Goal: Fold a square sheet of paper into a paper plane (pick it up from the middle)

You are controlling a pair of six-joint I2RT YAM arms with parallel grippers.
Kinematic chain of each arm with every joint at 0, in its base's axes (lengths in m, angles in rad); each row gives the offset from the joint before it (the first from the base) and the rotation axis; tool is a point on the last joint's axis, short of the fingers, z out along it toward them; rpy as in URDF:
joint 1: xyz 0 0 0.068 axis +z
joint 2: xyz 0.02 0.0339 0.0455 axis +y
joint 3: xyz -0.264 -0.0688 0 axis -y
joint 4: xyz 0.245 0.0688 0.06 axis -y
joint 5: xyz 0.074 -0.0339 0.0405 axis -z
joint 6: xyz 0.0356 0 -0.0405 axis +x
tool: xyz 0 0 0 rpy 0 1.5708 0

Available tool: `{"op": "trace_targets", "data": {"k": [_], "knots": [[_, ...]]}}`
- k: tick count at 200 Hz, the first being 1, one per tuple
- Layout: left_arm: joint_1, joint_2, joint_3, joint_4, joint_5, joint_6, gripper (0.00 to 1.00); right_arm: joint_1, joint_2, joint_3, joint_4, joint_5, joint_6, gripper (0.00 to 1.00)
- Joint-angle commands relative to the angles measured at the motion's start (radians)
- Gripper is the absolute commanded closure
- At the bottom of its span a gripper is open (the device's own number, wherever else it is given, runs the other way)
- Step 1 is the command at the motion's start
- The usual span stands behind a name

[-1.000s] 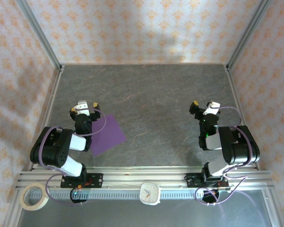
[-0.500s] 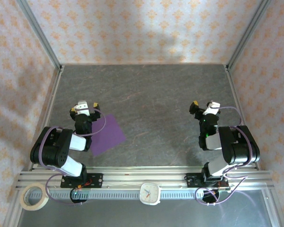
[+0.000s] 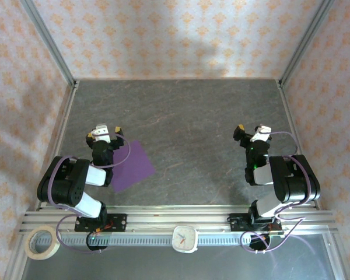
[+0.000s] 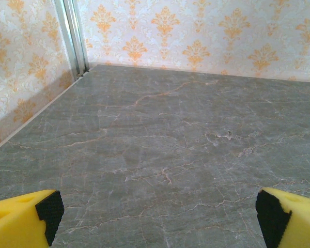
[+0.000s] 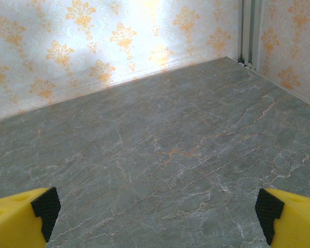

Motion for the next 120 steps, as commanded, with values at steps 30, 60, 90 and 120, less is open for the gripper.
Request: {"op": "trace_targets", "data": {"k": [30, 60, 90, 120], "knots": [[0.000, -0.006, 0.017, 0.036, 0.010, 0.003, 0.01, 0.005, -0.019, -0.011, 0.029, -0.003, -0.029, 0.00], [0.002, -0.007, 0.015, 0.038, 0.012, 0.002, 0.01, 0.021, -0.058, -0.030, 0.036, 0.003, -0.047, 0.00], [0.001, -0.048, -0.035, 0.089, 0.084, 0.027, 0.01, 0.021, -0.170, -0.032, -0.057, 0.055, -0.012, 0.00], [0.001, -0.128, -0.058, 0.064, 0.034, 0.008, 0.01, 0.016, -0.306, 0.063, -0.402, 0.214, 0.176, 0.00]]}}
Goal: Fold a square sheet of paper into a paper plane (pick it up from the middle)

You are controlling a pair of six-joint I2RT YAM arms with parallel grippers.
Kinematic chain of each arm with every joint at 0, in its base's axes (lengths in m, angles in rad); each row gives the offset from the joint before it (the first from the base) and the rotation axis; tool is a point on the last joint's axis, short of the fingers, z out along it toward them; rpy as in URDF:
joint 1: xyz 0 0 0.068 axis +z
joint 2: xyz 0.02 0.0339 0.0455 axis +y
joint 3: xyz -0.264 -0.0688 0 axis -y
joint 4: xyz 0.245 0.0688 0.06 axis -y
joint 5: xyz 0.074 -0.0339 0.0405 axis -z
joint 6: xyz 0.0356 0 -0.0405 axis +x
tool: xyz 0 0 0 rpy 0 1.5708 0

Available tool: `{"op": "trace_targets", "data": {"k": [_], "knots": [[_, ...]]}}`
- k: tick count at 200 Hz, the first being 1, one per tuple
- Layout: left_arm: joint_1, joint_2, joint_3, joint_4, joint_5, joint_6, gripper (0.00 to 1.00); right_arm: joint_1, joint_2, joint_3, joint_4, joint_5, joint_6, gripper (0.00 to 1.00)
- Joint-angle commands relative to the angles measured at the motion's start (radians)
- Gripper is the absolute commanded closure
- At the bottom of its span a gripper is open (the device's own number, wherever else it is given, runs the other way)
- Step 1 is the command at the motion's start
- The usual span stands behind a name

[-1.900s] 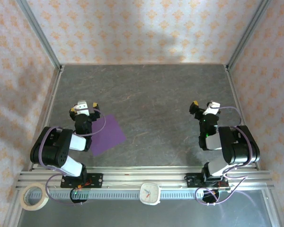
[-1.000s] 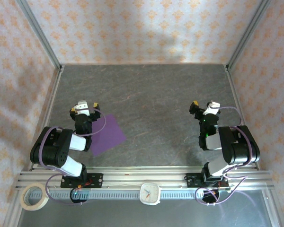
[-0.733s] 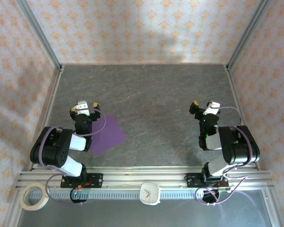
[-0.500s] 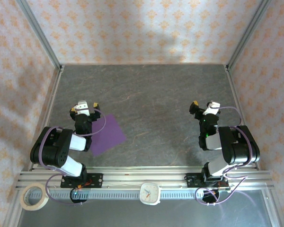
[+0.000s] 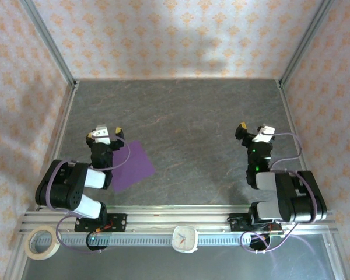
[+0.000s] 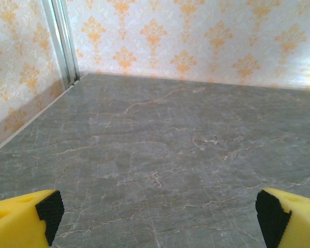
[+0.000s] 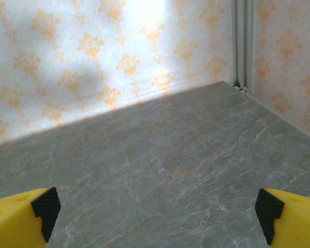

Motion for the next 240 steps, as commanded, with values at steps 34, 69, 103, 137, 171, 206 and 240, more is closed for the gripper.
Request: {"op": "trace_targets", "data": {"k": [34, 69, 103, 137, 171, 206, 240], "knots": [[0.003, -0.188, 0.127, -0.347, -0.012, -0.068, 0.01, -0.003, -0.210, 0.247, -0.744, 0.136, 0.307, 0.00], [0.011, -0.206, 0.374, -0.895, -0.130, -0.338, 0.01, -0.007, -0.335, 0.239, -0.804, -0.143, 0.398, 0.00], [0.024, -0.209, 0.462, -1.125, 0.027, -0.515, 0.01, -0.010, -0.343, 0.268, -0.883, -0.338, 0.469, 0.00], [0.024, -0.273, 0.311, -0.931, 0.345, -0.614, 0.01, -0.010, -0.358, 0.242, -0.925, -0.503, 0.511, 0.00], [0.024, -0.317, 0.282, -0.986, 0.371, -0.721, 0.01, -0.008, -0.372, 0.182, -0.917, -0.551, 0.563, 0.00], [0.024, -0.365, 0.243, -0.980, 0.468, -0.735, 0.01, -0.009, -0.352, 0.187, -0.935, -0.607, 0.587, 0.01], [0.021, -0.356, 0.198, -0.943, 0.591, -0.785, 0.01, -0.003, -0.329, 0.191, -0.907, -0.683, 0.616, 0.02]]}}
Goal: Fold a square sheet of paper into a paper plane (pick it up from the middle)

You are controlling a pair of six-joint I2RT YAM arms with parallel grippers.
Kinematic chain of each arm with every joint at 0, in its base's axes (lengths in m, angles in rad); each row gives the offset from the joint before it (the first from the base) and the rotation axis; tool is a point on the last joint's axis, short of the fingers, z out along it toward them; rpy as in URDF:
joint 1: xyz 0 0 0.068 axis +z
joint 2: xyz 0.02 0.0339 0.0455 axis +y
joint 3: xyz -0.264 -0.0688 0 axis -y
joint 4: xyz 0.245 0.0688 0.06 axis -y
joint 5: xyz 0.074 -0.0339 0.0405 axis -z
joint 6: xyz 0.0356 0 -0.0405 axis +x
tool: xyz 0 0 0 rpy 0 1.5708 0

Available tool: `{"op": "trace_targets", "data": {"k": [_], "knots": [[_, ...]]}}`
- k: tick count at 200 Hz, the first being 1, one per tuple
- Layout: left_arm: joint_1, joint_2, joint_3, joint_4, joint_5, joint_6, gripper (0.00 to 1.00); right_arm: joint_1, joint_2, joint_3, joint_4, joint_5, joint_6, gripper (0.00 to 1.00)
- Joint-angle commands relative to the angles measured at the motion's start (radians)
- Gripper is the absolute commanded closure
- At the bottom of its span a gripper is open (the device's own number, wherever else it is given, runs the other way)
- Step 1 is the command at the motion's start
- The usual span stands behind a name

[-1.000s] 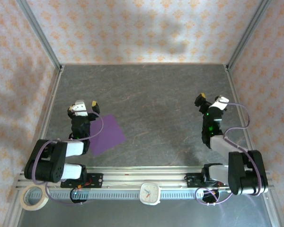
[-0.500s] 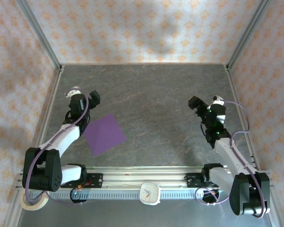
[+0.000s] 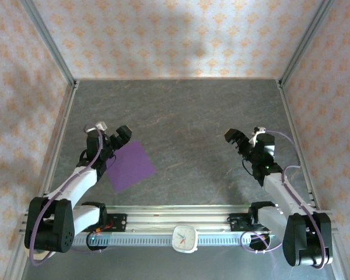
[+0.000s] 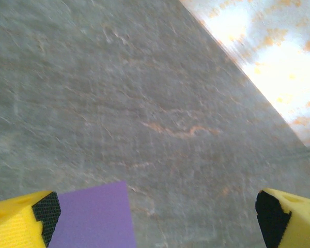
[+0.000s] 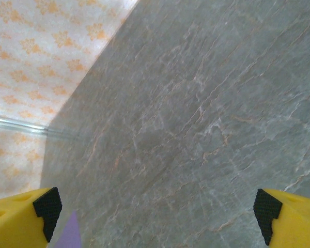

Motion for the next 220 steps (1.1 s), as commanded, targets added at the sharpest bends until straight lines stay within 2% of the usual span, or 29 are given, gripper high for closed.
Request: {"op": "trace_targets", "data": {"k": [1, 31, 58, 112, 220], "knots": [[-0.002, 0.006, -0.039, 0.029, 0.126, -0.059, 0.01, 0.003, 0.013, 0.010, 0.022, -0.084, 0.037, 0.02], [-0.061, 0.057, -0.027, 0.028, 0.115, -0.057, 0.01, 0.012, 0.041, 0.034, 0.008, -0.117, 0.022, 0.02], [-0.122, 0.117, 0.037, -0.053, 0.061, -0.021, 0.01, 0.019, 0.068, 0.038, 0.015, -0.116, 0.031, 0.03], [-0.158, 0.243, 0.082, -0.116, 0.060, -0.009, 0.01, 0.054, 0.123, 0.041, 0.057, -0.107, 0.065, 0.03], [-0.269, 0.463, 0.152, -0.065, 0.082, 0.015, 0.01, 0.073, 0.116, 0.018, 0.036, -0.088, 0.066, 0.04]]}}
